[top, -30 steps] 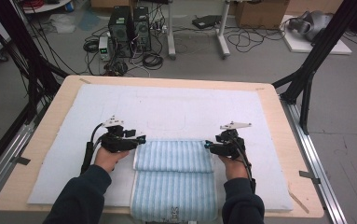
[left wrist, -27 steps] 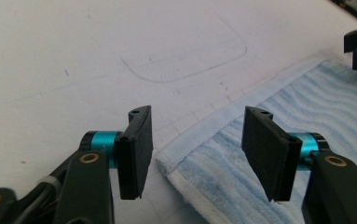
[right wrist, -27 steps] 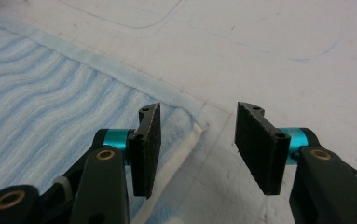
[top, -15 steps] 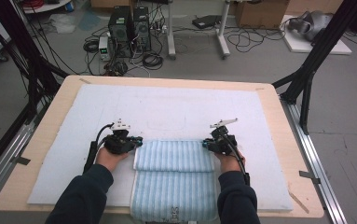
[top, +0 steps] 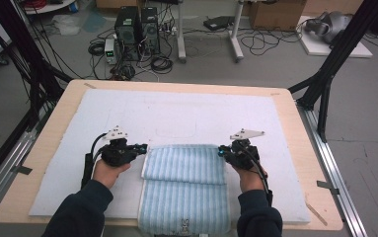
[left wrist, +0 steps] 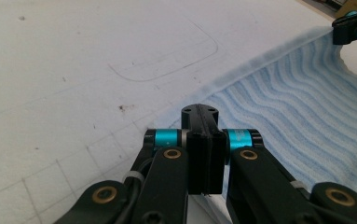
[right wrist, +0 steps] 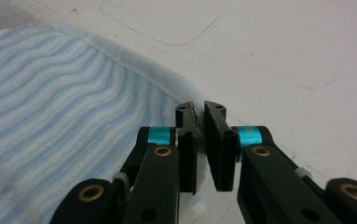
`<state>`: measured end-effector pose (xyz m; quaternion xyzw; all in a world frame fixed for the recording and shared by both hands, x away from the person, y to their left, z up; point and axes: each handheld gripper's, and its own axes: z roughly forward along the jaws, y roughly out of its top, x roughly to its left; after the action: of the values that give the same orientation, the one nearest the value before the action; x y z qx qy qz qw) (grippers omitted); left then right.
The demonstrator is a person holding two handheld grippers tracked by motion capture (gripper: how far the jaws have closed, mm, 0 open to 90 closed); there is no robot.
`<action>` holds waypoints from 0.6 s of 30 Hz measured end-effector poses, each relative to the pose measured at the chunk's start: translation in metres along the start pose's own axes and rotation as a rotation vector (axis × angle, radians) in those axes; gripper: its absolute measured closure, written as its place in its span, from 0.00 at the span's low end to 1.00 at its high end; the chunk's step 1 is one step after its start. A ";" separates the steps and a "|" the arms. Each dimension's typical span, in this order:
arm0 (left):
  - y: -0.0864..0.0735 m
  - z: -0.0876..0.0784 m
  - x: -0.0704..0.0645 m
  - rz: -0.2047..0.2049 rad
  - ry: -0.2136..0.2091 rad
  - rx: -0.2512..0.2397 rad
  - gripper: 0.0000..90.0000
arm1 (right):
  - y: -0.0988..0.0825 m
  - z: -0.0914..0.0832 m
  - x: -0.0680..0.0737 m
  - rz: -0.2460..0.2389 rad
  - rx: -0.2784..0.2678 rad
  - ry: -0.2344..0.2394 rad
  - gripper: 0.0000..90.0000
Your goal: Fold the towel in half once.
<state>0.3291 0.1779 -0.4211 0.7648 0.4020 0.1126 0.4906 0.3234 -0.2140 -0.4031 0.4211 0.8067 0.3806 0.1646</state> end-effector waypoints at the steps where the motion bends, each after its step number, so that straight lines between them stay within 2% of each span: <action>1: -0.001 0.001 0.001 -0.001 0.010 0.003 1.00 | -0.001 -0.001 0.000 0.001 0.006 -0.001 0.93; 2: -0.001 0.002 0.002 -0.006 0.026 -0.001 0.99 | -0.002 0.000 0.000 -0.005 0.009 -0.002 0.93; 3: -0.001 0.004 0.004 -0.013 0.049 -0.007 0.93 | -0.003 0.001 0.000 0.001 0.017 -0.001 0.93; 4: 0.000 0.006 0.006 -0.037 0.065 -0.021 0.79 | -0.004 0.002 -0.001 0.006 0.023 0.000 0.93; 5: 0.001 0.009 0.009 -0.055 0.065 -0.025 0.73 | -0.004 0.004 -0.001 0.002 0.026 0.004 0.93; 6: 0.002 0.012 0.012 -0.061 0.076 -0.025 0.70 | -0.003 0.005 0.000 0.001 0.028 0.003 0.93; 7: 0.003 0.017 0.013 -0.042 0.096 -0.009 0.67 | -0.003 0.006 0.001 0.003 0.028 0.008 0.93; 8: 0.003 0.023 0.015 -0.024 0.102 0.018 0.67 | -0.002 0.007 0.001 -0.002 0.026 0.009 0.93; 9: 0.003 0.029 0.016 -0.023 0.108 0.028 0.66 | -0.002 0.007 0.001 0.002 0.026 0.010 0.93; 11: 0.003 0.038 0.017 -0.023 0.099 0.061 0.66 | -0.001 0.008 -0.001 0.003 0.023 0.012 0.93; 14: 0.000 0.047 0.013 0.008 0.085 0.090 0.66 | -0.002 0.008 -0.002 0.003 0.023 0.017 0.93; 16: -0.003 0.051 0.011 0.028 0.091 0.114 0.69 | -0.003 0.009 -0.003 0.009 0.023 0.020 0.93; 17: -0.003 0.051 0.011 0.031 0.104 0.109 0.71 | -0.004 0.009 -0.003 0.014 0.027 0.020 0.93; 18: -0.002 0.050 0.011 0.042 0.116 0.118 0.76 | -0.004 0.010 -0.004 0.014 0.028 0.022 0.93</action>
<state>0.3633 0.1533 -0.4502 0.7929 0.4196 0.1428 0.4181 0.3290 -0.2137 -0.4130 0.4247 0.8109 0.3747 0.1473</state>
